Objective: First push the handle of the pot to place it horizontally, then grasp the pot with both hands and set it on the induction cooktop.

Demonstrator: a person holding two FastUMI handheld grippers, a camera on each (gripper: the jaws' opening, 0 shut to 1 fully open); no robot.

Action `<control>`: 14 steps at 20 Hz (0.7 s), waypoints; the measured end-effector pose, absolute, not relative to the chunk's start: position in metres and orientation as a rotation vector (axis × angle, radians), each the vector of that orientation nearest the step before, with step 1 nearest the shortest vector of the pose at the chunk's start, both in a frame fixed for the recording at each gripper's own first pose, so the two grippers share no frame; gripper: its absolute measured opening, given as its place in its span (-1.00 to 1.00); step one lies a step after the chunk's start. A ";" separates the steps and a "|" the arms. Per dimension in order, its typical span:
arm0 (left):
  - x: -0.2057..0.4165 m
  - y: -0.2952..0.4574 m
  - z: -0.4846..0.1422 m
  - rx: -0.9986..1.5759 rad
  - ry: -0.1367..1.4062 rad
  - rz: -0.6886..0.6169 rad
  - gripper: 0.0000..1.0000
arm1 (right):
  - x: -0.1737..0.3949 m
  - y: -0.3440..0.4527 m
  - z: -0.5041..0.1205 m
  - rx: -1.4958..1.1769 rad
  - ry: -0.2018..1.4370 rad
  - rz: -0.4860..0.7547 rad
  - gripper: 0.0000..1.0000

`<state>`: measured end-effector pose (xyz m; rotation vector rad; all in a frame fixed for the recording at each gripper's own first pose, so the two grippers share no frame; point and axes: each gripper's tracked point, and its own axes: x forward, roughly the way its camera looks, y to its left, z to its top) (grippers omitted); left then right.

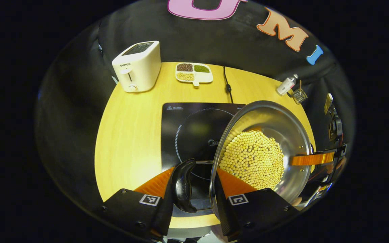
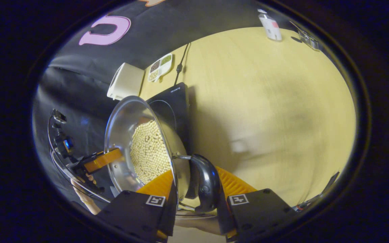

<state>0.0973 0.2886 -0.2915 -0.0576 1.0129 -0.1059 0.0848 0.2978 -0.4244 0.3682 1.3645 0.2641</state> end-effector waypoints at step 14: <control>0.139 0.336 -0.325 -0.075 0.991 -0.079 0.17 | 0.125 0.336 -0.448 0.337 1.352 0.204 0.07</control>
